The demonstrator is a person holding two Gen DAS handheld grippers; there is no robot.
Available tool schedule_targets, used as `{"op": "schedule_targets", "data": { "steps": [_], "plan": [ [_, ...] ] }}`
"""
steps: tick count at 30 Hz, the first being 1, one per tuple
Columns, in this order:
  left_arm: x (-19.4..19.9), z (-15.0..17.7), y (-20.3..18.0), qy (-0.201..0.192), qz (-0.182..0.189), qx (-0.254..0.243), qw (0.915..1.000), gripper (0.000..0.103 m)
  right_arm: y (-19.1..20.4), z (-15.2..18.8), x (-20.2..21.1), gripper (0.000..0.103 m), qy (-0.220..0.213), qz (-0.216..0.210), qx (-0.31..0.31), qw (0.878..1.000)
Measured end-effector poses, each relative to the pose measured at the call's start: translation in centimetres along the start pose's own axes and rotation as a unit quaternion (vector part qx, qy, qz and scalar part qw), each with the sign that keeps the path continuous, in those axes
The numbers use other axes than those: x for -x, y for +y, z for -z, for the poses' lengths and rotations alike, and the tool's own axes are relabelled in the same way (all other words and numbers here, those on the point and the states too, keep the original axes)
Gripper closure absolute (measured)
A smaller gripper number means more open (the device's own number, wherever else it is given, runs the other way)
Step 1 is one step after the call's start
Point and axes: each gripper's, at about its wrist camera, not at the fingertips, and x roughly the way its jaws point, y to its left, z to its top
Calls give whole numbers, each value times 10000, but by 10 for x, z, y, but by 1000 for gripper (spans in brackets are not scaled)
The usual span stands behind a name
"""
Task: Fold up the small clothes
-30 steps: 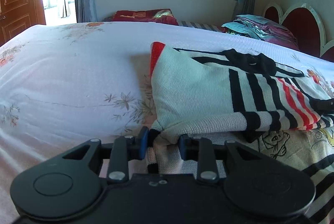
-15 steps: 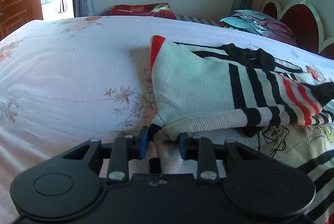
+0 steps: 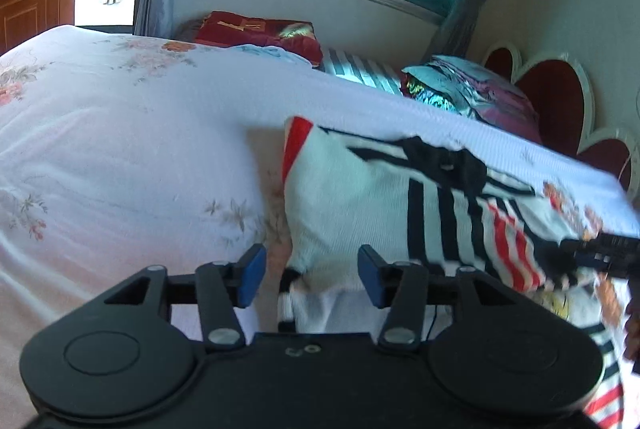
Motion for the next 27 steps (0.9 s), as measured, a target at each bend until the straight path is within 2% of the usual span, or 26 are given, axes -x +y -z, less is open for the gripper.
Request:
{"op": "schedule_targets", "data": {
  "steps": [7,8,10,15,16,17,21,23,25,27],
  "plan": [
    [-58,-26,2,256,12,239,9994,52,1,-6,-24,45,123,37,-53,9999],
    [-67,-30,2,284,11,272,9992,52,2,-7,-26,63,113,67,-19,9999],
    [-82,-35,4,327,4,344,9989,52,5,-10,-29,85,134,111,36,9998],
    [-111,-49,8,382,39,559,9977,54,7,-10,-31,85,172,74,151,9997],
    [-115,-52,10,385,43,607,9974,55,8,-9,-30,87,141,60,201,9997],
    [-120,-54,12,364,32,657,9972,59,10,-9,-30,100,90,92,300,9995],
    [-131,-61,18,219,3,776,9967,77,19,-10,-23,100,-256,182,628,9975],
    [-133,-64,17,198,10,746,9970,77,24,-11,-22,100,-328,176,744,9965],
    [-133,-66,18,205,10,744,9970,77,17,-12,-26,100,-176,115,511,9985],
    [-133,-66,18,192,-11,741,9971,72,4,-14,-31,85,32,69,193,9998]
  ]
}}
